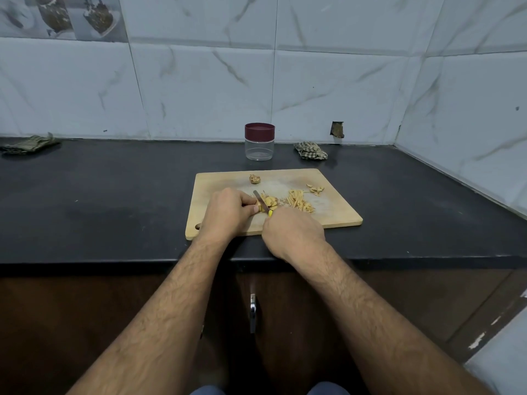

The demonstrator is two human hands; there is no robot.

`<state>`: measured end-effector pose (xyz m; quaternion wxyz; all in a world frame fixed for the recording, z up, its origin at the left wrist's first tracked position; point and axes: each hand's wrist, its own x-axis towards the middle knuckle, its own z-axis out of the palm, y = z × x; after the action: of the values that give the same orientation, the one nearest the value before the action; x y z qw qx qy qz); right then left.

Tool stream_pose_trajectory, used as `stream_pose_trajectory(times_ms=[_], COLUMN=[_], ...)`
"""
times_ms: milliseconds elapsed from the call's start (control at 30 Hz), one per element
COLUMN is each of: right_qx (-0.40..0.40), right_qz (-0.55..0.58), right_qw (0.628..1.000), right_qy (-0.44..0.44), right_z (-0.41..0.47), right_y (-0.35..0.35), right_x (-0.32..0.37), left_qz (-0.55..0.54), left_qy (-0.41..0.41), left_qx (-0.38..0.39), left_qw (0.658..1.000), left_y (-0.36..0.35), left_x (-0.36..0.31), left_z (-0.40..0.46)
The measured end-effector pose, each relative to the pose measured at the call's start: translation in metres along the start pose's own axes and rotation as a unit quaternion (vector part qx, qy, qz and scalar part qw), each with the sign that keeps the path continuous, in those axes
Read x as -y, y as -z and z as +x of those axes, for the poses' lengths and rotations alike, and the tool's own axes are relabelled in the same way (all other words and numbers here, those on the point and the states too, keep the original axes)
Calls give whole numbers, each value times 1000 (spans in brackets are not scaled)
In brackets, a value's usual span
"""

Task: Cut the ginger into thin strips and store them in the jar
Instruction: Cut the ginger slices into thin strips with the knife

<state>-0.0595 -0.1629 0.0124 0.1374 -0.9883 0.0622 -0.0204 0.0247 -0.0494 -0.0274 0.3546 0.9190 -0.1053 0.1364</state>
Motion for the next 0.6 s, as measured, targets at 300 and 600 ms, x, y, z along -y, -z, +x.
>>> stream_pose_trajectory(times_ms=[300,600], right_qx=[-4,13], right_qz=[-3,-12], right_qw=[1000,1000], right_qy=[2,-8], right_z=[3,5], right_y=[-1,-4], right_x=[1,4], left_qz=[-1,-12], left_qy=[3,16], left_qx=[-3,-4], left_qw=[1000,1000], left_y=[2,1], left_x=[-3,-2], left_z=[-1,1])
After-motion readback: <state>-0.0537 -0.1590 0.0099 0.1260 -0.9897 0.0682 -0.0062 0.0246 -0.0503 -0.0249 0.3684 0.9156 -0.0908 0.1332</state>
